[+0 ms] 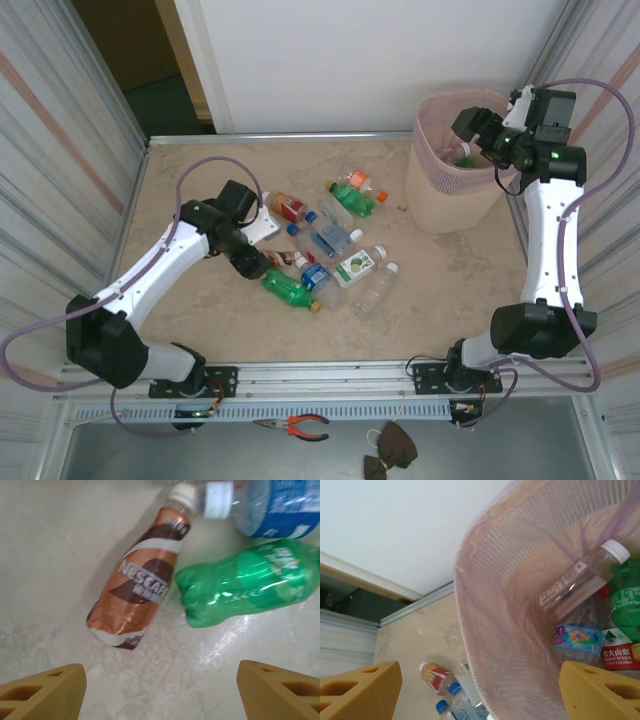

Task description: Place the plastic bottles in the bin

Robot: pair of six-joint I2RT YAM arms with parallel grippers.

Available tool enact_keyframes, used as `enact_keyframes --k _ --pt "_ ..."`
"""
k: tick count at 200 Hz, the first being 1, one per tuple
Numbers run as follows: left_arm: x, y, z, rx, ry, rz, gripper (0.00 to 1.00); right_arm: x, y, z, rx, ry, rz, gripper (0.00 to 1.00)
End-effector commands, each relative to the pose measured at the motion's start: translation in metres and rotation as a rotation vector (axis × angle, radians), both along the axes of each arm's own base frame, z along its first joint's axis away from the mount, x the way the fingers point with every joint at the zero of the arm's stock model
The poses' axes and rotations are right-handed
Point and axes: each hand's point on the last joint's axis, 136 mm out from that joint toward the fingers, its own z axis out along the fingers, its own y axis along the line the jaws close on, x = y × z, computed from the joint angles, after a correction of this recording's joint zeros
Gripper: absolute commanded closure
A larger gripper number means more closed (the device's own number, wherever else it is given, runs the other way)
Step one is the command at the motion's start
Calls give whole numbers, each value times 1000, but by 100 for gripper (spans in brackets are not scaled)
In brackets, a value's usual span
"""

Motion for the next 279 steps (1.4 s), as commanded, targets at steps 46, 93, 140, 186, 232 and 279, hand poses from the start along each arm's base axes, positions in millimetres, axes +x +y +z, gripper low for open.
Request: enact_keyframes --k 46,93,140,186,232,279 --pt "16 8 -42 46 132 -73 19 -11 5 10 12 -26 37 18" --pt "30 9 -64 -3 195 -50 18 -13 4 14 21 -38 38 18" --pt "37 3 -79 -18 241 -62 18 -9 8 9 47 -23 54 18" --pt "38 4 -95 -4 294 -54 20 -9 9 10 53 -28 61 17" --pt "37 10 -93 -24 301 -18 28 -10 9 8 62 -28 62 17" --pt "34 24 -96 10 304 54 34 -10 7 6 66 -26 60 17"
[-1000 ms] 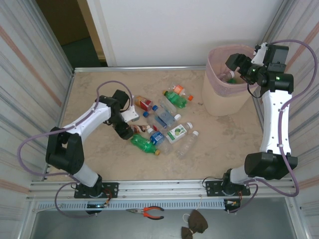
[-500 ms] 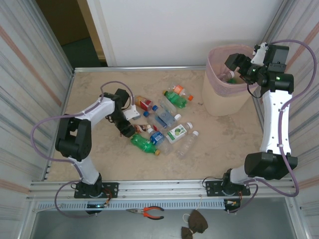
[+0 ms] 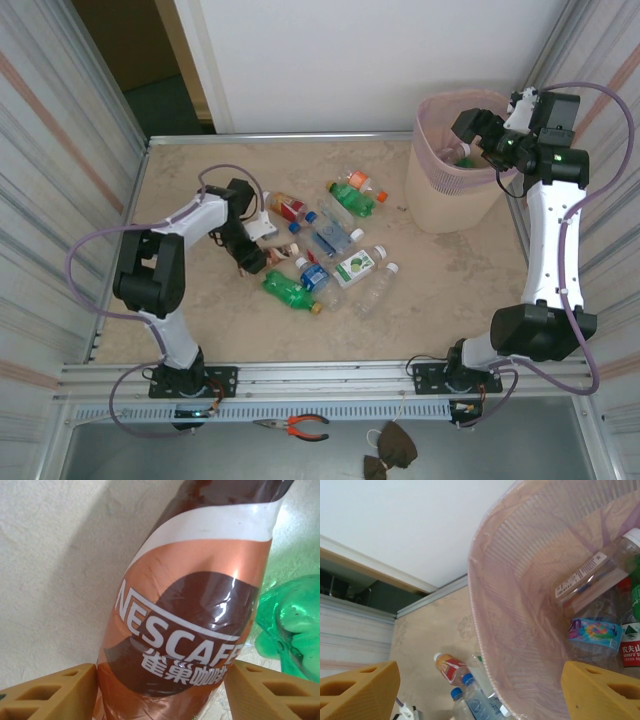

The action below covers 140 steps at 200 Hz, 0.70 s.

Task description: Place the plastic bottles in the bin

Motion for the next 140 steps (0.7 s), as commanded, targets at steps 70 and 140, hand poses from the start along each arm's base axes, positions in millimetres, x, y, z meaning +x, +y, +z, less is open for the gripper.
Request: enact_keyframes --k 70,140 --pt "-5 24 2 53 28 151 32 -6 2 6 16 -23 14 17" --pt "-18 2 -12 30 102 86 24 -7 2 3 20 -15 7 17"
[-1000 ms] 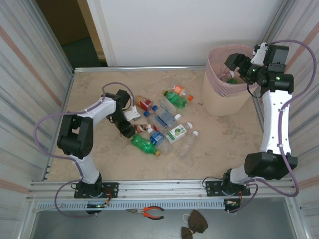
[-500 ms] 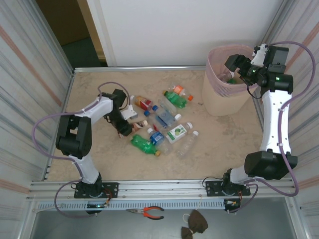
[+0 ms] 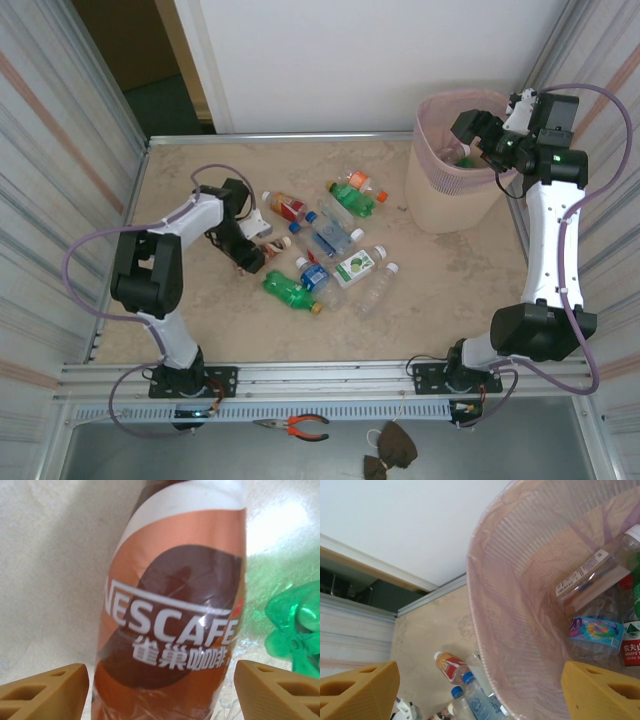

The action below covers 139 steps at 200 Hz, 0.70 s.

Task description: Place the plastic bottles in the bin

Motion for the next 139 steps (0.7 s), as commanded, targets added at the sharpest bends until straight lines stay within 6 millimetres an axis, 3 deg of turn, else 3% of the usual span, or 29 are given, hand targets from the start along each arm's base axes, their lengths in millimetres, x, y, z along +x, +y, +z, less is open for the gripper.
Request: enact_keyframes --k 1,58,82,139 --pt "-17 -6 -12 11 85 -25 24 -8 2 8 14 -25 4 17" --pt "-21 -6 -21 45 123 -40 27 -9 2 7 16 -26 0 17" --pt "-22 -7 -21 42 126 -38 33 -9 2 7 20 -26 1 17" --pt "-19 -7 -6 20 72 -23 40 -13 3 11 20 -36 4 17"
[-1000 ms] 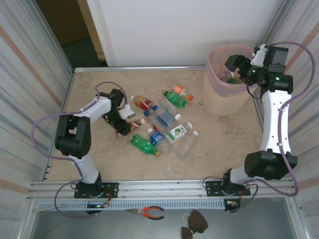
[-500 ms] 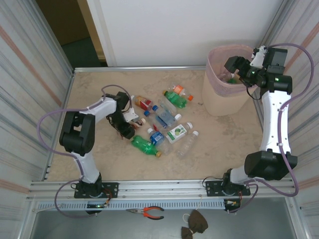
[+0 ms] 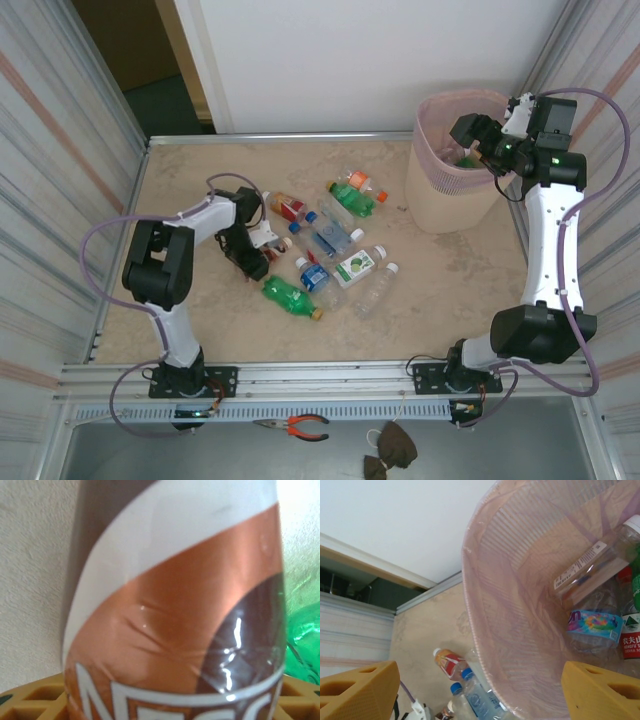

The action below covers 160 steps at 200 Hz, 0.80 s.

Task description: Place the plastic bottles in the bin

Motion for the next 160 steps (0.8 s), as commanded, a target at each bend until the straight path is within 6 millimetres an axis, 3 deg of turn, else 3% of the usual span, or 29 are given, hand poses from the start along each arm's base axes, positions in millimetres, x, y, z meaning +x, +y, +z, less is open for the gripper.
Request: enact_keyframes --k 1,49,77,122,160 --pt "-2 2 16 -12 -27 20 40 -9 3 18 16 -51 6 17" --pt "11 -1 55 -119 -145 81 43 -15 6 25 18 -72 17 17" --pt "23 -8 92 -230 -259 116 43 -20 14 34 30 -127 67 17" --pt "30 -40 165 -540 -442 146 44 -37 47 61 63 -346 259 18" --pt "20 -73 230 -865 -536 118 44 -63 88 86 29 -535 458 17"
